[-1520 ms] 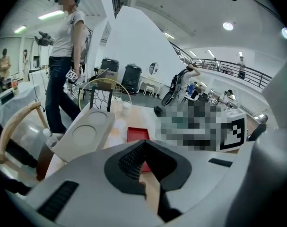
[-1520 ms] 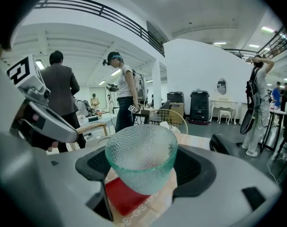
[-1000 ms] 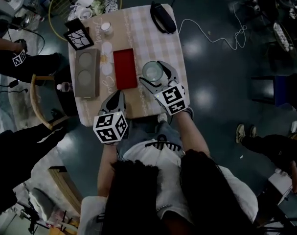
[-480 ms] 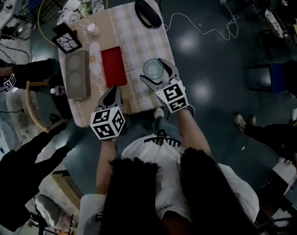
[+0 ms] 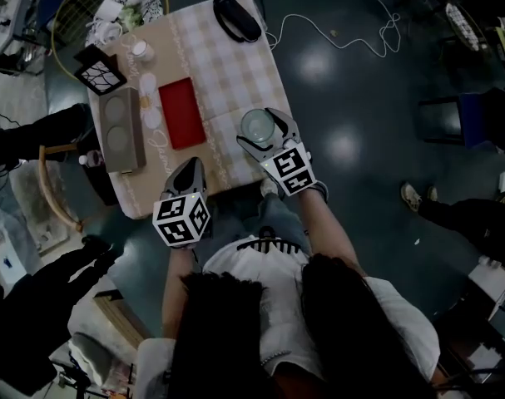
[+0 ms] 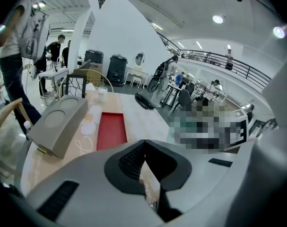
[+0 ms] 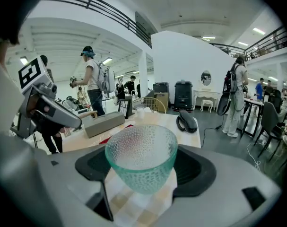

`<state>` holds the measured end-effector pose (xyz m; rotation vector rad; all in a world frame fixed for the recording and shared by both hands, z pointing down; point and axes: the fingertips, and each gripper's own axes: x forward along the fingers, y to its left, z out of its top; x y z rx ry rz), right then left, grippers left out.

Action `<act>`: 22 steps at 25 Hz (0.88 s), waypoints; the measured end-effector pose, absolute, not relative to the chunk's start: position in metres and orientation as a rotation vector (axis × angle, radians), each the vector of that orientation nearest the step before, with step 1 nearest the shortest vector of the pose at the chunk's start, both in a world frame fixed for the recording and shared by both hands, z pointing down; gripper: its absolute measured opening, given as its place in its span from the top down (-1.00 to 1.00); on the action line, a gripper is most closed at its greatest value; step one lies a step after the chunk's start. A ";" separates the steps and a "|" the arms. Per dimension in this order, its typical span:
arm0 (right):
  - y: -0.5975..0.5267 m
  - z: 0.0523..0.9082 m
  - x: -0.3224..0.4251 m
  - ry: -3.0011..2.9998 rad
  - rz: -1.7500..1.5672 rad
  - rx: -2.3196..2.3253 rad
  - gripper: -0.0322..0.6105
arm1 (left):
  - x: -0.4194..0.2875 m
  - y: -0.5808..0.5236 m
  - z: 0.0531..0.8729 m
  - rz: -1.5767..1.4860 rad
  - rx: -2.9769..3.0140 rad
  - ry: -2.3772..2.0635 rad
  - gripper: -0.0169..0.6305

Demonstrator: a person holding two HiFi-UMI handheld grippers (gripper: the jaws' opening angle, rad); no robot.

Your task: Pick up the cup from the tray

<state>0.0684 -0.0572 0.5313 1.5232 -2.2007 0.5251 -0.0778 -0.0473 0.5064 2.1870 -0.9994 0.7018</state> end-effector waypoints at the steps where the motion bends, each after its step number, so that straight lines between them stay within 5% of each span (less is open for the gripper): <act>1: -0.055 0.535 0.070 -2.197 0.537 1.526 -0.32 | -0.078 -0.045 0.509 0.705 2.178 -1.001 0.92; 22: -0.040 0.591 0.078 -2.174 0.578 1.564 -0.32 | -0.099 -0.038 0.533 0.766 2.073 -1.203 0.92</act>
